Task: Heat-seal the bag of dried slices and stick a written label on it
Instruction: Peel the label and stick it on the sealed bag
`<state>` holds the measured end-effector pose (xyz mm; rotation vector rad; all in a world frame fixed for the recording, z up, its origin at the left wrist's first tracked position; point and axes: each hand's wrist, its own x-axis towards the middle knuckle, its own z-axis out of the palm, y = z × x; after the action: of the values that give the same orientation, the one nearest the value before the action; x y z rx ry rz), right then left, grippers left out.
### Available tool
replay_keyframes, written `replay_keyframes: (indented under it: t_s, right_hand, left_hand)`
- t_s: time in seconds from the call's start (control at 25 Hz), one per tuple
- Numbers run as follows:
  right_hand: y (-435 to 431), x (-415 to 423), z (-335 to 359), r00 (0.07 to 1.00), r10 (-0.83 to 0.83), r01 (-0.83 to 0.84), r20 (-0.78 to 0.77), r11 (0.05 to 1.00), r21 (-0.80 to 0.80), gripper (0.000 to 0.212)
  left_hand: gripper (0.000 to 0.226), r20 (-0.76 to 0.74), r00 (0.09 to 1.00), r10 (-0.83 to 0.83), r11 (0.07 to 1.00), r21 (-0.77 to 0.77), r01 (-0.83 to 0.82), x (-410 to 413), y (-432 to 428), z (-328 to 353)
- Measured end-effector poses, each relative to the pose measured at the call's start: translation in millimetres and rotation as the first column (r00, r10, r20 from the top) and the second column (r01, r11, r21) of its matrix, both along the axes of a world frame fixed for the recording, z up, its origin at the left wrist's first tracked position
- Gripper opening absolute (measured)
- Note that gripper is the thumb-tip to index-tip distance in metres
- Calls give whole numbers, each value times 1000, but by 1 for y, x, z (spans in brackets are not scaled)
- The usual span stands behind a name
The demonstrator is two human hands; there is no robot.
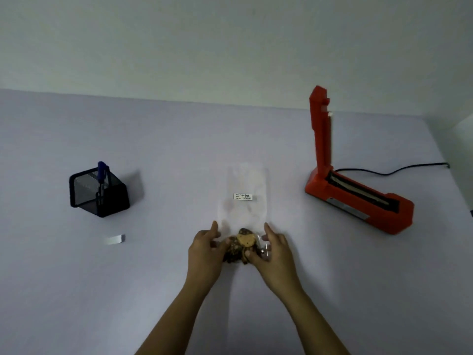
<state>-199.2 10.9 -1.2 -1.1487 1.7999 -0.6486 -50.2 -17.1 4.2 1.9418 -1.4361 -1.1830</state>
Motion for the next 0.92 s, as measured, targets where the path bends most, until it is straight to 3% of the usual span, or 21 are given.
replay_keyframes:
  t_s: [0.2,0.36,0.56,0.64,0.72,0.84,0.92]
  right_hand:
    - [-86,29,2,1000,2,-4,-12,995,-104,78]
    - [-151,42,-6,999,5,-10,-47,995,-100,76]
    - [-208,40,-21,998,-23,18,-55,996,-82,72]
    - [-221,36,-25,998,-28,24,-57,997,-77,72]
    - [-229,32,-29,998,-25,21,-54,997,-74,72]
    - [-234,26,-33,998,-16,12,-69,998,-68,72]
    - [-234,22,-35,998,-7,3,-67,998,-56,72]
  left_hand:
    - [54,-9,1000,-16,996,-83,16,28,-91,3]
    - [54,-49,999,-7,1000,11,8,37,-157,-2]
    - [55,6,994,-109,990,92,108,38,-221,-15]
    - [41,26,989,-145,985,102,142,34,-234,-17]
    - [6,43,986,-160,984,82,157,32,-242,-19]
    - [18,78,981,-179,983,63,174,29,-248,-24]
    - [11,111,977,-180,984,29,178,27,-249,-26]
